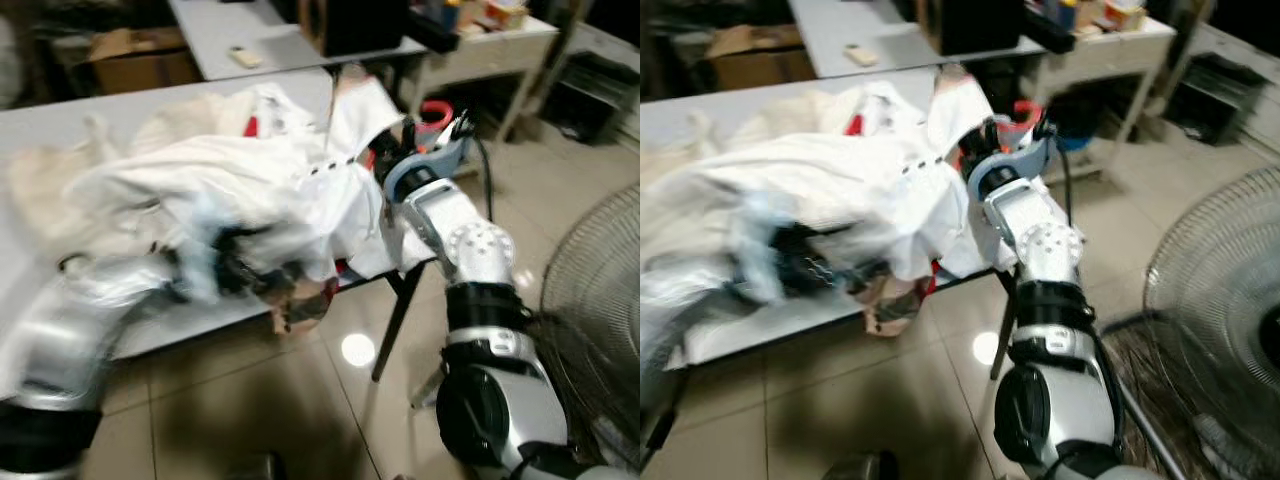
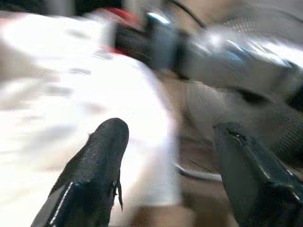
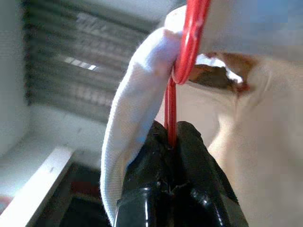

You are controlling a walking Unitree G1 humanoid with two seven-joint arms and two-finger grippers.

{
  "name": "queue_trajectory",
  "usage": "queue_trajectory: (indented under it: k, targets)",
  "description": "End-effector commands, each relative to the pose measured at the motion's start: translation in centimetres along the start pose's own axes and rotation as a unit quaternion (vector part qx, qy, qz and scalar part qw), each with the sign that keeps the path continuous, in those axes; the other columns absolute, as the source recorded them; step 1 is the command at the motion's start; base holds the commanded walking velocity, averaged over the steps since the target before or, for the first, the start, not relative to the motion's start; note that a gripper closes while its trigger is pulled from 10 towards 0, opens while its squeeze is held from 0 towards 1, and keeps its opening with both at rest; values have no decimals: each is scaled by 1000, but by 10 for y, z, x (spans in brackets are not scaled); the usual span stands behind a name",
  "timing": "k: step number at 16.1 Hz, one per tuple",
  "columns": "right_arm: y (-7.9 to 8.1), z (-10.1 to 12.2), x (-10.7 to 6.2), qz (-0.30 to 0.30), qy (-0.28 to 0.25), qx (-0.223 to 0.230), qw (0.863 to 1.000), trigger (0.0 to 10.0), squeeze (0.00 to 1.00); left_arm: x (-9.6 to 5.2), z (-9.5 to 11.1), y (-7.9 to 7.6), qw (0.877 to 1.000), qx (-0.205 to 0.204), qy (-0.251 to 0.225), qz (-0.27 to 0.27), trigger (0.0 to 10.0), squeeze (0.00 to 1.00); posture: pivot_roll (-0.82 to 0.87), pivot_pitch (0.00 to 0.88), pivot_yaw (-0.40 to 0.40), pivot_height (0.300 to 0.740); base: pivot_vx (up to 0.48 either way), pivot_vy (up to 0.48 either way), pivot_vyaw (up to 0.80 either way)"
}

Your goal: Hang hanger

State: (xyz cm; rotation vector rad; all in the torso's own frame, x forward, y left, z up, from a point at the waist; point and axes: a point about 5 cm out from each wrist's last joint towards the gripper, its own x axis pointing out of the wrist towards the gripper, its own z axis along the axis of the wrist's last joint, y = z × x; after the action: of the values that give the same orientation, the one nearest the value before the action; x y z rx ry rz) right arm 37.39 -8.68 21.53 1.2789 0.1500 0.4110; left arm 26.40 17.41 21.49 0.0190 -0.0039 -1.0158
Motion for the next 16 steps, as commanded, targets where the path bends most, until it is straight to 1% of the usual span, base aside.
queue_trajectory:
  k: [1,2,3,5,6,7,8,9,12,13,16]
  targets:
    - [7,-1,-3,15,8,-3,1000,10000,0,-8,12,4,1000,2,-22,22,10000,1000,30,0,-4,740,0,0,800]
    - [11,1,-8,25,12,1,1000,10000,0,-22,24,16,996,13,-42,77,10000,1000,40,0,-14,740,0,0,800]
    - [23,-1,-15,53,30,3,998,10000,0,-32,33,28,987,13,-66,143,10000,1000,49,0,-20,740,0,0,800]
    - [35,-6,-20,79,48,4,996,10000,0,-32,32,30,984,13,-64,167,10000,1000,52,0,-22,740,0,0,800]
    - [55,-12,-26,110,58,5,992,10000,0,-29,23,27,982,12,-50,184,10000,1000,49,4,-18,740,0,0,800]
    - [71,-15,-30,135,61,8,989,10000,0,-26,17,22,979,-1,-47,197,10000,1000,49,4,-18,740,0,0,800]
    - [79,-17,-32,149,64,6,987,10000,0,-24,13,18,978,-12,-45,203,10000,1000,45,10,-13,740,0,0,800]
    - [83,-18,-33,158,70,2,985,10000,0,-21,10,13,978,-18,-40,202,10000,1000,46,13,-13,740,0,0,800]
    - [80,-16,-35,143,76,-26,986,10000,0,-14,5,6,980,-27,-35,196,10000,1000,51,14,-10,740,0,0,800]
    - [79,-16,-37,137,72,-25,988,10000,0,-10,1,2,979,-33,-29,199,10000,1000,54,21,-10,740,0,0,800]
    - [75,-11,-46,125,55,-36,990,10000,0,2,-8,-11,983,-41,-15,177,10000,1000,46,26,-10,740,0,0,800]
